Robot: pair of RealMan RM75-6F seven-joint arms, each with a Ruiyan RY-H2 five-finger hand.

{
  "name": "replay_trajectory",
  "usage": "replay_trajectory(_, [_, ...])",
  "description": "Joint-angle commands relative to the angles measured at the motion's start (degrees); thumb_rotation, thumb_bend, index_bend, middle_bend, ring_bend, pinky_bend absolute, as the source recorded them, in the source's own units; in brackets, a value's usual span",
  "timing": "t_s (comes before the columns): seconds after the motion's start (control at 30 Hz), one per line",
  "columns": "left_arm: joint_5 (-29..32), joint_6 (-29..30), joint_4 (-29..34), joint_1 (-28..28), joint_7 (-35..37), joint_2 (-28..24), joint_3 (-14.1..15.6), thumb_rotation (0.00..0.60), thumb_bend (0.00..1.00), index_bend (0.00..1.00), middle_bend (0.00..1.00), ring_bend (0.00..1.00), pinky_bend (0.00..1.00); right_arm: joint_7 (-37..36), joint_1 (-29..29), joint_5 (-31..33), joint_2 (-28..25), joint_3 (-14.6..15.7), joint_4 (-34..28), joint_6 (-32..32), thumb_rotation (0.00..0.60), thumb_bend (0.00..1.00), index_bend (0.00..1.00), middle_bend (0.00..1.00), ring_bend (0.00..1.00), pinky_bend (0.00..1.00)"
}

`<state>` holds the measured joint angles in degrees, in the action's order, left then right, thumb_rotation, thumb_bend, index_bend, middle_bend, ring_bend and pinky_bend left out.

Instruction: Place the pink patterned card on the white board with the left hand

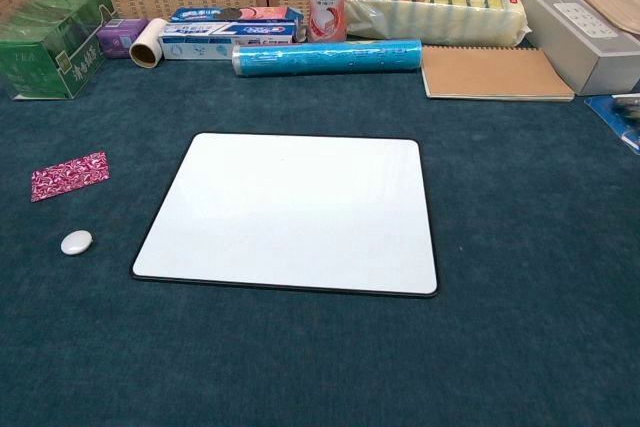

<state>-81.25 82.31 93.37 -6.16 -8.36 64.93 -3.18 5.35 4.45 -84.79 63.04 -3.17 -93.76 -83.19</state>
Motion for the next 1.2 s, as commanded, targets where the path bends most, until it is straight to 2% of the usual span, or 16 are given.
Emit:
replay_trajectory(0.03, [0.2, 0.1, 0.1, 0.2, 0.4, -0.2, 0.0, 0.6, 0.05, 0.0, 0.0, 0.0, 0.05, 0.2, 0.1, -0.2, 0.1, 0.2, -0.1, 0.3, 0.6, 0.0, 0.03, 0.0, 0.0, 0.0])
replay_trajectory(0.23, [1.8, -1.7, 0.2, -0.3, 1.6, -0.2, -0.3, 0.6, 0.05, 0.0, 0.0, 0.0, 0.05, 0.8, 0.2, 0.0, 0.4, 0.4, -0.2, 0.7, 0.6, 0.0, 0.03, 0.0, 0.0, 0.0])
replay_trajectory(0.47, [12.3, -8.1, 2.6, -3.4, 1.1, 1.9, -4.4, 0.6, 0.04, 0.0, 0.0, 0.0, 0.05, 0.4, 0.6, 1.4, 0.5, -0.1, 0.1, 1.8, 0.599, 0.0, 0.03, 0.0, 0.0, 0.0])
replay_trajectory(0.53, [16.6, -11.9, 3.7, -5.4, 0.0, 3.0, -5.6, 0.6, 0.05, 0.0, 0.0, 0.0, 0.05, -0.3, 0.8, 1.9, 0.1, -0.2, 0.1, 2.6, 0.6, 0.0, 0.03, 0.0, 0.0, 0.0])
replay_trajectory(0.6, [21.7, -13.8, 4.3, -7.6, -3.7, 4.6, -7.2, 0.6, 0.05, 0.0, 0.0, 0.0, 0.05, -1.5, 0.8, 1.9, -0.6, -0.2, -0.1, 2.8, 0.6, 0.0, 0.03, 0.0, 0.0, 0.0])
replay_trajectory(0.73, [29.5, -11.8, 5.0, -10.7, -12.6, 9.5, -9.4, 0.6, 0.05, 0.0, 0.0, 0.0, 0.05, -3.9, 0.7, 1.1, -1.6, 0.1, -0.2, 2.6, 0.6, 0.0, 0.03, 0.0, 0.0, 0.0])
replay_trajectory(0.87, [36.0, -11.8, 6.3, -13.2, -17.7, 11.8, -10.8, 0.6, 0.05, 0.0, 0.0, 0.0, 0.05, -5.6, 0.7, 0.8, -2.4, 0.3, 0.0, 3.0, 0.6, 0.0, 0.03, 0.0, 0.0, 0.0])
replay_trajectory(1.07, [42.6, -10.5, 6.6, -17.4, -25.2, 14.9, -11.8, 0.6, 0.05, 0.0, 0.0, 0.0, 0.05, -6.7, 0.9, 0.8, -2.9, 0.4, -0.1, 3.6, 0.6, 0.0, 0.03, 0.0, 0.0, 0.0])
replay_trajectory(1.2, [48.1, -9.2, 6.2, -20.3, -29.1, 17.6, -13.6, 0.6, 0.05, 0.09, 0.0, 0.0, 0.05, -7.0, 0.9, 0.9, -3.1, 0.4, -0.1, 3.7, 0.6, 0.0, 0.03, 0.0, 0.0, 0.0])
